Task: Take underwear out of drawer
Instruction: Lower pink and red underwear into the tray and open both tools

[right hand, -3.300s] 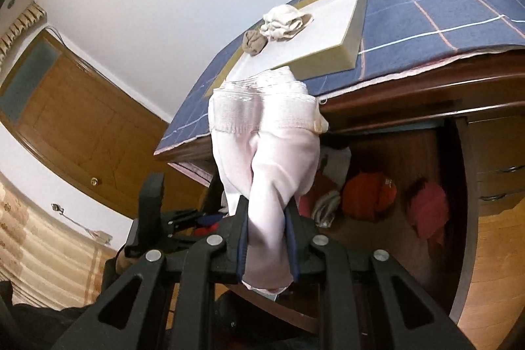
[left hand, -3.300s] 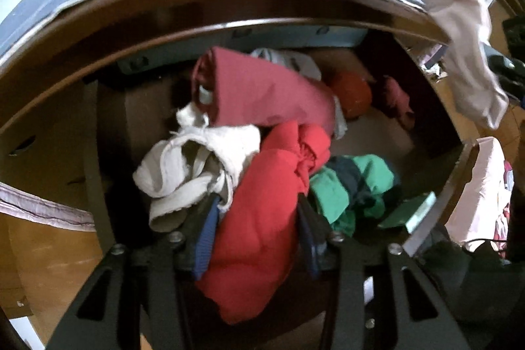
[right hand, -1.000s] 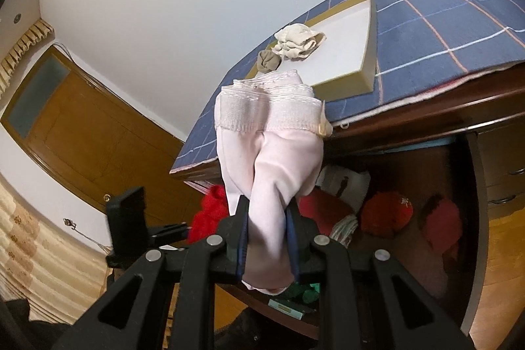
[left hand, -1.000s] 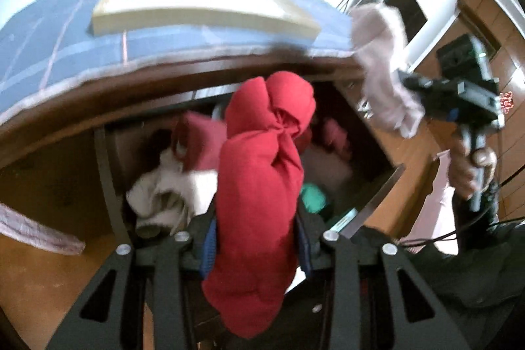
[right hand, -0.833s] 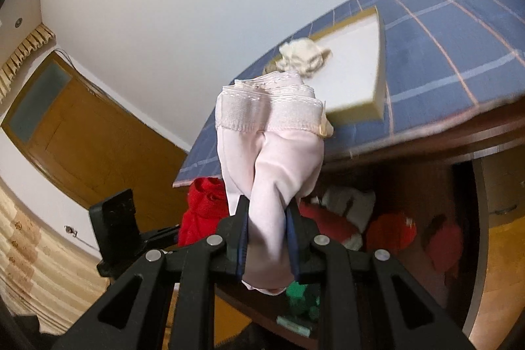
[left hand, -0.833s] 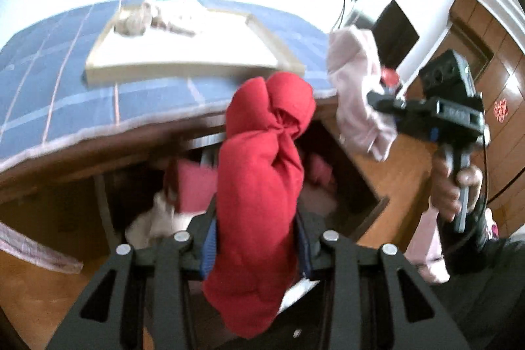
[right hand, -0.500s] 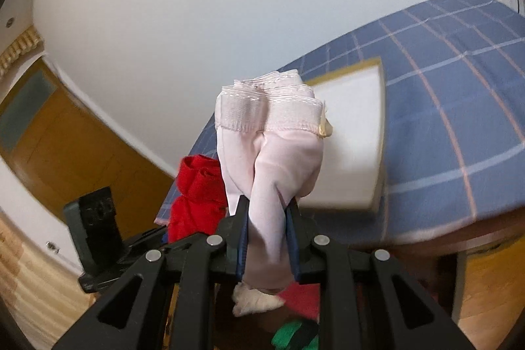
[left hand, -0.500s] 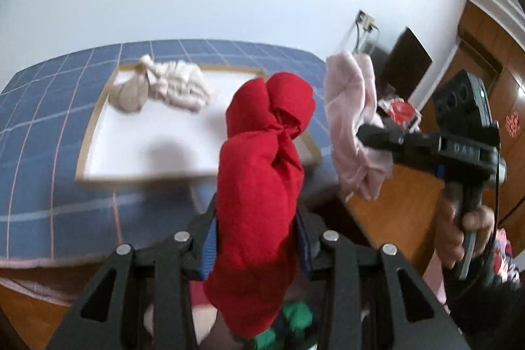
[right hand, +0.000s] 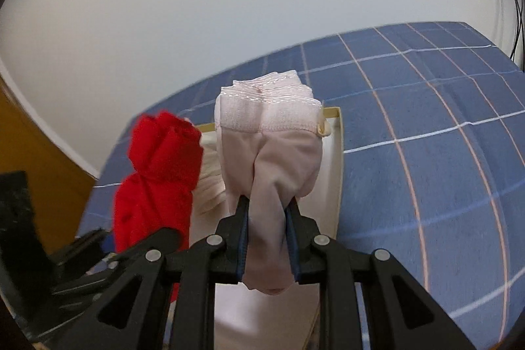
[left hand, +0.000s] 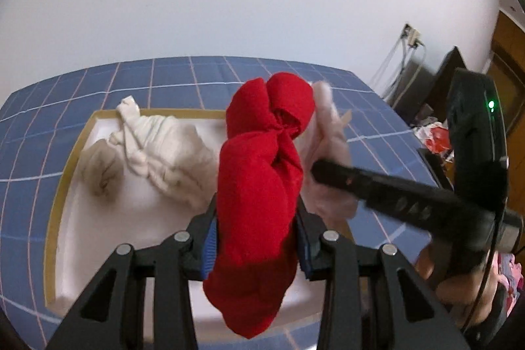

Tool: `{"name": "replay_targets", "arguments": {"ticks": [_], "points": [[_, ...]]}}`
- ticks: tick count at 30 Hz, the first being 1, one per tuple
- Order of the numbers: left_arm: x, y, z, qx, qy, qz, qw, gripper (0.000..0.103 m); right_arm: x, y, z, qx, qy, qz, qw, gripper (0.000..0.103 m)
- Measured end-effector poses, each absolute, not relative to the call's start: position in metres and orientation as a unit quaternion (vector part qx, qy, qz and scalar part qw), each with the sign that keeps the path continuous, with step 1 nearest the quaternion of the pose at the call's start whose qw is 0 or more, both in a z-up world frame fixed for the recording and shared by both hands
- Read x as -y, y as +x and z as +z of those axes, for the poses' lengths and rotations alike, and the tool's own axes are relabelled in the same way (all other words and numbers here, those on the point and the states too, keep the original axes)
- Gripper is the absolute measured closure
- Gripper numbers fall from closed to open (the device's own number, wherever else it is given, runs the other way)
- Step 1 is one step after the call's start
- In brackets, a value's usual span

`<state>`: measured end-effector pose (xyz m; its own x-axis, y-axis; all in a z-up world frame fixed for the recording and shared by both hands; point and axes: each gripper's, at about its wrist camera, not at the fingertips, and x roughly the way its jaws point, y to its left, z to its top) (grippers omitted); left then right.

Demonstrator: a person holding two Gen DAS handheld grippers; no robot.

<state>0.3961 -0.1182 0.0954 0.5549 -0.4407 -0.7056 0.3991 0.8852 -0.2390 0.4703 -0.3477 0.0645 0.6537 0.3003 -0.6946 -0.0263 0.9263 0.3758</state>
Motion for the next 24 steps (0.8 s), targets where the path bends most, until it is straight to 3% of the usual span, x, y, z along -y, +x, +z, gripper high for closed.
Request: {"name": "replay_targets", "arguments": {"ticks": [10, 24], "points": [[0.139, 0.458, 0.061, -0.441, -0.041, -0.194, 0.875, 0.065, 0.346, 0.516, 0.04, -0.446, 0.156, 0.067, 0.879, 0.08], [0.15, 0.468, 0.049, -0.439, -0.015, -0.155, 0.885, 0.061, 0.358, 0.532, 0.03, -0.442, 0.194, 0.081, 0.872, 0.077]]}}
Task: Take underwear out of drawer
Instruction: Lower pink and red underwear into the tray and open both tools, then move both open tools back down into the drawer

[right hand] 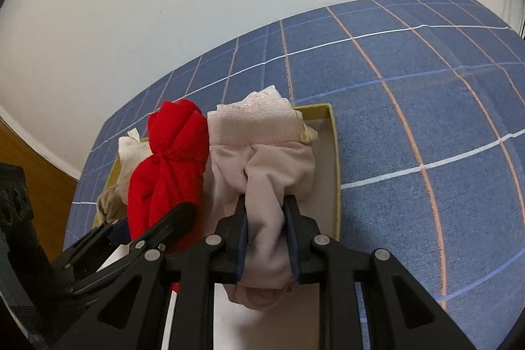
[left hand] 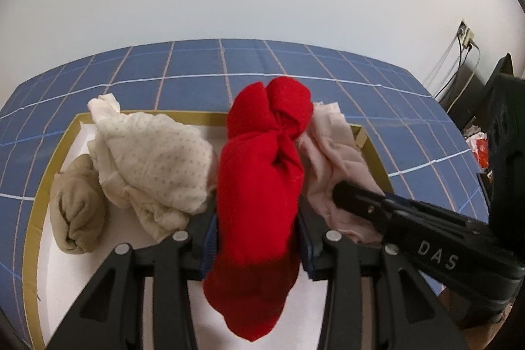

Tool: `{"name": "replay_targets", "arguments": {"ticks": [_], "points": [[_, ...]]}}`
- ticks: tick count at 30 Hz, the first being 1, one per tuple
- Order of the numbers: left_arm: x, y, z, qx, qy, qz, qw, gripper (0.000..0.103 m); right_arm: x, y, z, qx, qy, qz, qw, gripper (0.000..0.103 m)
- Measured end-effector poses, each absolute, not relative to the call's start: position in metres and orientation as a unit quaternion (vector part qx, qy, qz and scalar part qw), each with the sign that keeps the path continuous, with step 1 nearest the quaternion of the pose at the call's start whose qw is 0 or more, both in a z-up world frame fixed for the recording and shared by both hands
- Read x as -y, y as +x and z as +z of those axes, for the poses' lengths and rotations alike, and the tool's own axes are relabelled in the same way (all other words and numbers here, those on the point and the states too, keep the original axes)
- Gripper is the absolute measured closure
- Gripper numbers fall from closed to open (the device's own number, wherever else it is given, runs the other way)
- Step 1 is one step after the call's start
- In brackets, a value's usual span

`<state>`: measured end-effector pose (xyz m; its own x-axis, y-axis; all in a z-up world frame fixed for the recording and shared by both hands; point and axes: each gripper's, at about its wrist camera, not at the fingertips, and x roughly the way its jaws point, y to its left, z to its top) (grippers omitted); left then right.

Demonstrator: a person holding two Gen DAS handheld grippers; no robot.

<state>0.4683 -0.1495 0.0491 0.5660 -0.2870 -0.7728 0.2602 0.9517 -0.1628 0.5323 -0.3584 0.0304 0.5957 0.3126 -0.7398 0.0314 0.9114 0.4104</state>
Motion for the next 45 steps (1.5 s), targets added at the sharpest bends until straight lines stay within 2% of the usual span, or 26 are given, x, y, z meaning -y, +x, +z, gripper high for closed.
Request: {"name": "replay_targets", "arguments": {"ticks": [2, 3, 4, 5, 6, 7, 8, 14, 21, 29, 45], "points": [[0.148, 0.461, 0.056, -0.44, -0.017, -0.148, 0.886, 0.055, 0.364, 0.532, 0.031, -0.443, 0.211, 0.08, 0.867, 0.07], [0.147, 0.457, 0.059, -0.437, -0.016, -0.144, 0.888, 0.046, 0.366, 0.526, 0.036, -0.433, 0.219, 0.081, 0.87, 0.068], [0.147, 0.448, 0.066, -0.427, -0.007, -0.135, 0.894, 0.039, 0.368, 0.516, 0.044, -0.412, 0.221, 0.085, 0.88, 0.059], [0.148, 0.438, 0.074, -0.411, 0.011, -0.123, 0.903, 0.026, 0.368, 0.509, 0.05, -0.397, 0.216, 0.086, 0.888, 0.043], [0.148, 0.432, 0.079, -0.4, 0.021, -0.117, 0.909, 0.017, 0.367, 0.496, 0.059, -0.375, 0.204, 0.082, 0.901, 0.035], [0.149, 0.42, 0.087, -0.377, 0.038, -0.108, 0.919, 0.014, 0.366, 0.486, 0.065, -0.361, 0.195, 0.08, 0.908, 0.03], [0.149, 0.412, 0.092, -0.363, 0.049, -0.102, 0.925, 0.01, 0.364, 0.474, 0.07, -0.346, 0.184, 0.074, 0.917, 0.03], [0.138, 0.354, 0.11, -0.318, 0.073, -0.084, 0.942, 0.005, 0.366, 0.415, 0.077, -0.312, 0.187, 0.064, 0.93, 0.03], [0.131, 0.299, 0.101, -0.32, 0.072, -0.094, 0.94, 0.002, 0.361, 0.356, 0.071, -0.298, 0.18, 0.067, 0.935, 0.03], [0.124, 0.252, 0.081, -0.336, 0.08, -0.084, 0.935, 0.001, 0.34, 0.295, 0.069, -0.291, 0.131, 0.059, 0.946, 0.03], [0.109, 0.182, 0.051, -0.337, 0.107, -0.077, 0.932, 0.001, 0.328, 0.223, 0.039, -0.299, 0.12, 0.075, 0.944, 0.03]]}}
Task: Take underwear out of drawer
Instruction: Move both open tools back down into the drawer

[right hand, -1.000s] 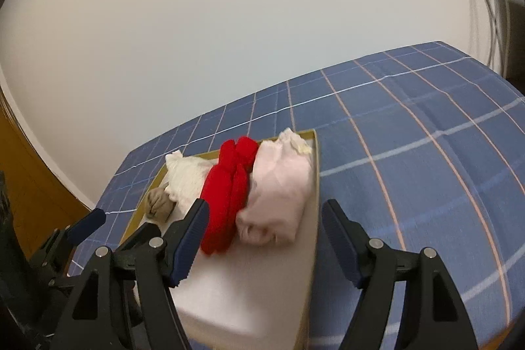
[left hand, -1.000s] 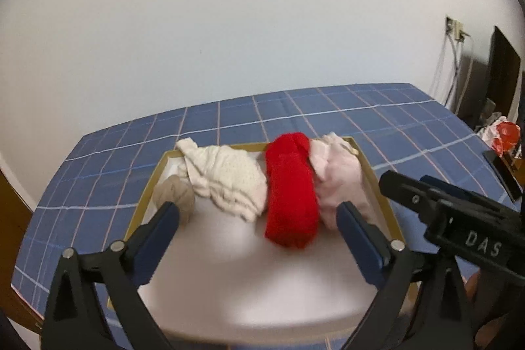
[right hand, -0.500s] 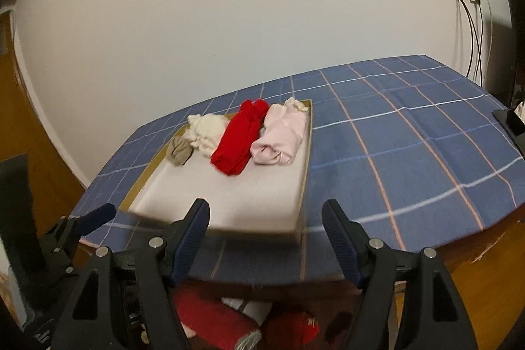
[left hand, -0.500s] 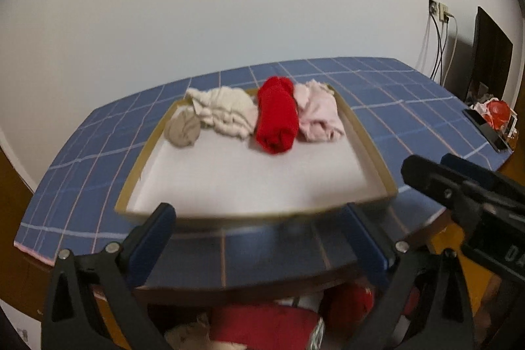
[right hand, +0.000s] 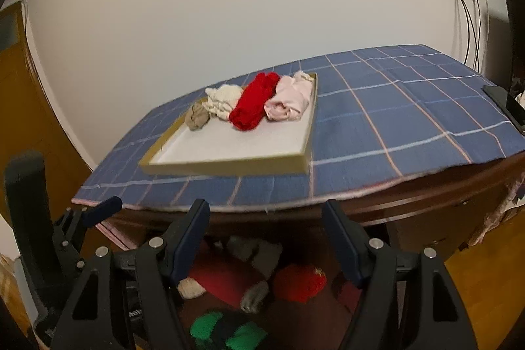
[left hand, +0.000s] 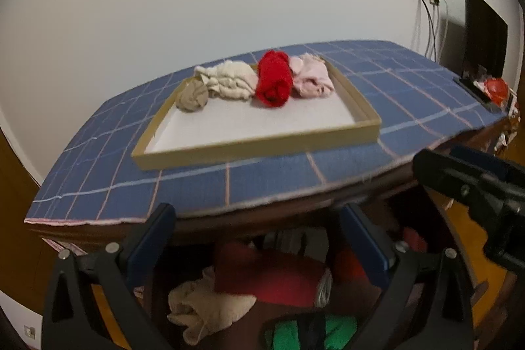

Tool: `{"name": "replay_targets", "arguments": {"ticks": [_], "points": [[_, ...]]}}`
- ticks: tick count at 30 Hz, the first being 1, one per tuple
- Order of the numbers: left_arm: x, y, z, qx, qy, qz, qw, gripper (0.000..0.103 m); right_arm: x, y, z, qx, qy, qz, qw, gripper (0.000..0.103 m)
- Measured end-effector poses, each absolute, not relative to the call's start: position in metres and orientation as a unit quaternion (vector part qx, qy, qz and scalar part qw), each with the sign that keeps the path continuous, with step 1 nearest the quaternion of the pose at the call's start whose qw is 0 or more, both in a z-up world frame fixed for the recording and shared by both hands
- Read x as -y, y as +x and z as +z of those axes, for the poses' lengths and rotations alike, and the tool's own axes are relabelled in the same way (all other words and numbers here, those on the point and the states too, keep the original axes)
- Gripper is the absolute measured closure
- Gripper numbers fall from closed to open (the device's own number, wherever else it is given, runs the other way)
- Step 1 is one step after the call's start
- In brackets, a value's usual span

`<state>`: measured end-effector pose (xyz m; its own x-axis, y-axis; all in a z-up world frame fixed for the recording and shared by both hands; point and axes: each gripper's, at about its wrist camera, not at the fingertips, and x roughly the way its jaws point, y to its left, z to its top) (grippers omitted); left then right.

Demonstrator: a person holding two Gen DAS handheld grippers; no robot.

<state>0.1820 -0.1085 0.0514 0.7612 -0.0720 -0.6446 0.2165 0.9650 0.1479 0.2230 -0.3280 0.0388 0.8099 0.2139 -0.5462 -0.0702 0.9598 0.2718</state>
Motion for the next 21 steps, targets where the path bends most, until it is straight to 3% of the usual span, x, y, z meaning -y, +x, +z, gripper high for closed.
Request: {"name": "replay_targets", "arguments": {"ticks": [13, 21], "points": [[0.062, 0.156, -0.017, -0.406, 0.084, -0.071, 0.907, 0.001, 0.372, 0.185, -0.017, -0.348, 0.155, 0.033, 0.924, 0.03], [0.043, 0.151, -0.028, -0.421, 0.086, -0.069, 0.9, 0.001, 0.376, 0.178, -0.041, -0.386, 0.151, 0.05, 0.909, 0.03]]}}
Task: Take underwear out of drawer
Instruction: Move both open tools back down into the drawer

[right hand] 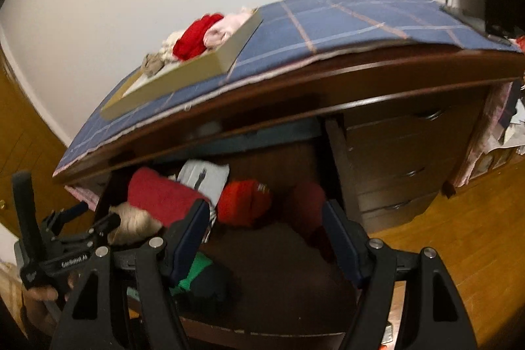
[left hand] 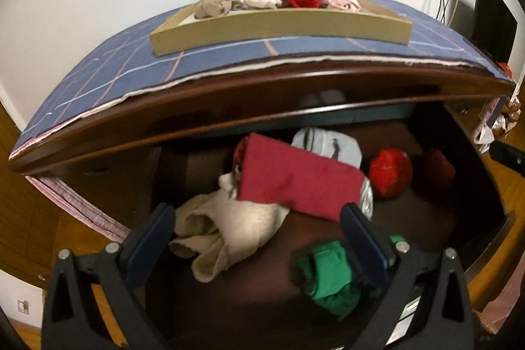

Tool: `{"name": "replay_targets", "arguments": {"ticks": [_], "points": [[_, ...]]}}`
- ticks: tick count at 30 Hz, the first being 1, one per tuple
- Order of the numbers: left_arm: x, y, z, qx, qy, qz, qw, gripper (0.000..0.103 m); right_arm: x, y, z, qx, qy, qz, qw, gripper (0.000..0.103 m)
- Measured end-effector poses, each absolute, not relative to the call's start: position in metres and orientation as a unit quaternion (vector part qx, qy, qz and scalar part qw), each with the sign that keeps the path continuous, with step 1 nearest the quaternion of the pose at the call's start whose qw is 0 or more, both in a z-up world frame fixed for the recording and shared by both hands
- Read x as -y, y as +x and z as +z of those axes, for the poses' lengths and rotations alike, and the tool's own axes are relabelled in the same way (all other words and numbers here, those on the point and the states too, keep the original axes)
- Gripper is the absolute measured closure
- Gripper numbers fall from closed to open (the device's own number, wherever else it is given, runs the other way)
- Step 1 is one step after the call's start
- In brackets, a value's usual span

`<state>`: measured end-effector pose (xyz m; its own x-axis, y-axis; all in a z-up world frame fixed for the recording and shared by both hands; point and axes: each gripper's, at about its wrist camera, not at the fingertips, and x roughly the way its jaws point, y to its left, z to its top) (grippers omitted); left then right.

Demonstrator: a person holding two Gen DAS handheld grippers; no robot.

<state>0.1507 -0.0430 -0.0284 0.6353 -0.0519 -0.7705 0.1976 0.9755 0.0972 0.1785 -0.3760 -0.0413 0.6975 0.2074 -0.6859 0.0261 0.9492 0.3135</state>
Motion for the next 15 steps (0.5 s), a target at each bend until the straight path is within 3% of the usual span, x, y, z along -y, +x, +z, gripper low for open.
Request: {"name": "replay_targets", "arguments": {"ticks": [8, 15], "points": [[0.013, 0.153, -0.04, -0.447, 0.086, -0.064, 0.888, 0.001, 0.357, 0.192, -0.049, -0.41, 0.127, 0.088, 0.899, 0.03], [-0.01, 0.151, -0.039, -0.456, 0.081, -0.079, 0.883, 0.001, 0.273, 0.233, -0.046, -0.443, -0.02, 0.192, 0.876, 0.03]]}}
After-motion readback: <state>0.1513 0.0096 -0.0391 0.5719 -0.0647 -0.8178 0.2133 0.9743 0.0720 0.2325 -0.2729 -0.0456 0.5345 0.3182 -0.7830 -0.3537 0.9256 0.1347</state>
